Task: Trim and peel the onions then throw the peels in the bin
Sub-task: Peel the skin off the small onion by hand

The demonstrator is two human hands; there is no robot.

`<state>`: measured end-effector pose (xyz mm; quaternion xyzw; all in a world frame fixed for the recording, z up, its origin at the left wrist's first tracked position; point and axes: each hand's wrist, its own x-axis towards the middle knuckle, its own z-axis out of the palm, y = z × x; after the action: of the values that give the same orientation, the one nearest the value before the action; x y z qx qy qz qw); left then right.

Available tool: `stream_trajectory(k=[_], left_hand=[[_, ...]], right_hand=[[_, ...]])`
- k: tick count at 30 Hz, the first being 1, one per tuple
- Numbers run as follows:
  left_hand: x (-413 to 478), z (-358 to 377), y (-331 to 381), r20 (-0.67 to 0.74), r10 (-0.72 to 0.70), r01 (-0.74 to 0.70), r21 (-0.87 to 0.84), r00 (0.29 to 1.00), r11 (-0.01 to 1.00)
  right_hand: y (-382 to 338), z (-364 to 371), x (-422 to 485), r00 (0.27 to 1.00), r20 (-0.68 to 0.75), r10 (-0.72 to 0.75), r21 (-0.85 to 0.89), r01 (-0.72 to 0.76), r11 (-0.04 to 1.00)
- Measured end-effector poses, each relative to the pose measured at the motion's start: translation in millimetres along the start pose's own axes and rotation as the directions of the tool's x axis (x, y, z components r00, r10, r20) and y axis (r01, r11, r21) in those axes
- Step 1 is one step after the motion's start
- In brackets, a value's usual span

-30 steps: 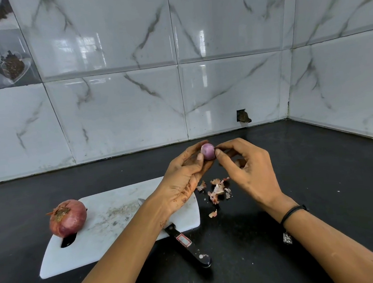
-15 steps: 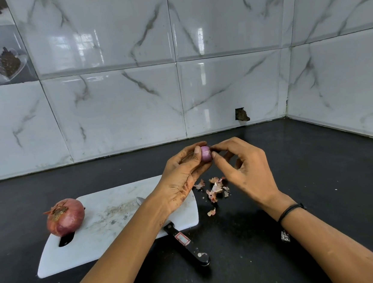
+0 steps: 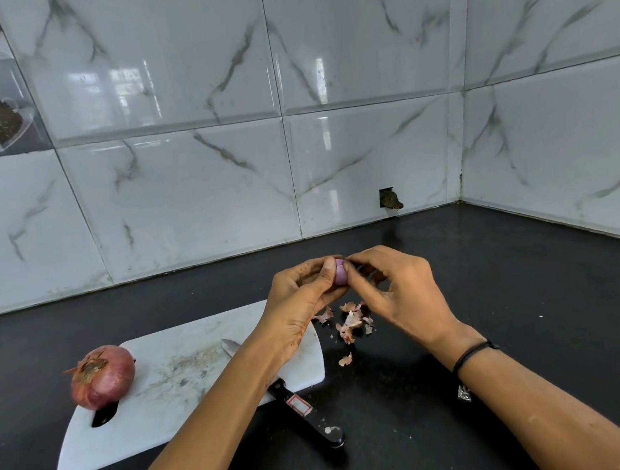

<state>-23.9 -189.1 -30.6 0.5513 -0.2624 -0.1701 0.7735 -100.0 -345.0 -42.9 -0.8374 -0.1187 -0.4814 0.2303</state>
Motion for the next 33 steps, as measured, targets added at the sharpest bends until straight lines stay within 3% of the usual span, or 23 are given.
stream_trajectory(k=[6,13,18,33], left_hand=[[-0.3,-4.5,0.4,0.024,-0.026,0.024,0.060,0.999,0.998],[1.0,-4.5,2.8,0.062,-0.037,0.042,-0.088,0.997,0.995],[1.3,-4.3,1.7,0.060,-0.049,0.056,-0.119,0.997,0.991],[-0.3,-6.0,-2.6,-0.010,-0.078,0.078,0.036,0.997,0.996]], right_hand=[[3.6,4.3,-1.0,0.999,0.033,0.025,-0.019,-0.025,1.000],[1.5,7.3,0.3,0.992,-0.051,0.119,0.086,-0.114,0.990],[-1.3,5.0,0.5,0.993,-0.028,0.116,0.118,-0.111,0.987],[4.9,9.7,-1.6,0.994,0.089,0.056,0.026,-0.059,0.998]])
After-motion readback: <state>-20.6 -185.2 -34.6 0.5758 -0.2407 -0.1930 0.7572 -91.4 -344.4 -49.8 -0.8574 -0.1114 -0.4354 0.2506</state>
